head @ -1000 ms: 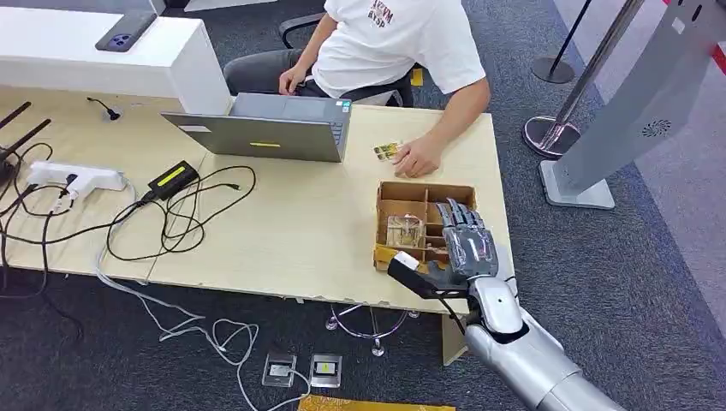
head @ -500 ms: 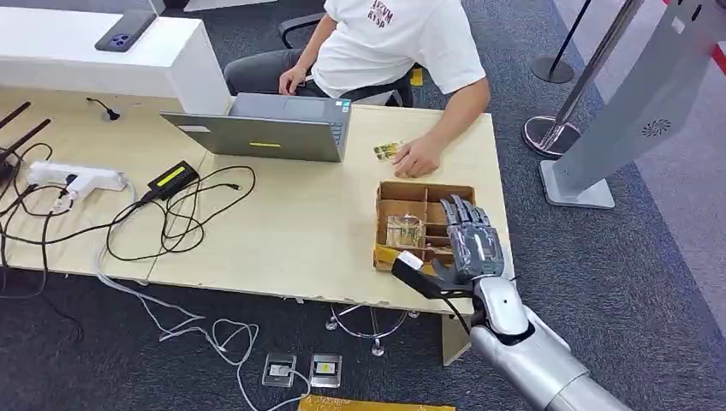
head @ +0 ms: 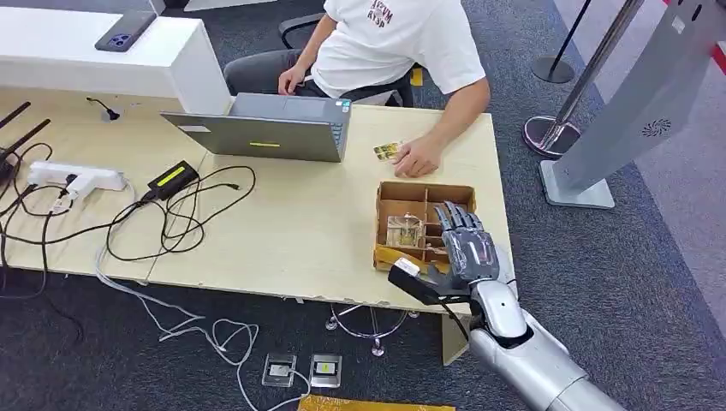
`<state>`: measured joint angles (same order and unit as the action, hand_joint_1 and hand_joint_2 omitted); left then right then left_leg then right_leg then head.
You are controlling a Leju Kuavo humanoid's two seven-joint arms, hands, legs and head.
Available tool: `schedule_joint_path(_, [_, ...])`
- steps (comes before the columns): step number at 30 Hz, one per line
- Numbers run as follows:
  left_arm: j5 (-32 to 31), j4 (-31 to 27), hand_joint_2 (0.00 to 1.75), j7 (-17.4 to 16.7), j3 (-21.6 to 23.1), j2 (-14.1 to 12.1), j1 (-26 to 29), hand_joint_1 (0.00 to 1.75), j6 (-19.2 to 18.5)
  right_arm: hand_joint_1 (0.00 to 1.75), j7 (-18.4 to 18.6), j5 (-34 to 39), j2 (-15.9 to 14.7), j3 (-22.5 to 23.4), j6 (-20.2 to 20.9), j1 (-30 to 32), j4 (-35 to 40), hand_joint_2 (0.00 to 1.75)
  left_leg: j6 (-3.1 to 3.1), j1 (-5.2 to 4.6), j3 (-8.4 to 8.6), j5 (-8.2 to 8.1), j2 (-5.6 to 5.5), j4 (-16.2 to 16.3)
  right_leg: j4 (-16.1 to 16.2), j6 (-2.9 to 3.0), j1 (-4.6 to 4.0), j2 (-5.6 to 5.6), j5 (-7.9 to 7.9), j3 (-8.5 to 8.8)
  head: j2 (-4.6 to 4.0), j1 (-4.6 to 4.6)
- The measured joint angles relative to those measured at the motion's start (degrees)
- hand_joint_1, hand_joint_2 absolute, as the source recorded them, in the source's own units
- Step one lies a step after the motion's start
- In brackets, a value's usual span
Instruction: Pass the card to the sensor for recognition and then transmit it.
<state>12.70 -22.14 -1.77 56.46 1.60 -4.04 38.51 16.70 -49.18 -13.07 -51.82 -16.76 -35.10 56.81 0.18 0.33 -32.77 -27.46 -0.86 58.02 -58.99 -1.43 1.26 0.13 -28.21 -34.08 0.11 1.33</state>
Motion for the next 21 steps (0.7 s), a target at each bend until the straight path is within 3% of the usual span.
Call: schedule_joint_path(21, [-0.1,0.0,0.0,-0.5,-0.5,0.1,0.1,0.0,0.0,0.0,0.5,1.6,-0.8,0.2,-0.5,0.5,0.5,1.75,0.0,0.0,0.0,0.0,0.01,0.0,0.0,0.0,0.0,0.0,0.0,0.0,0.0,0.0])
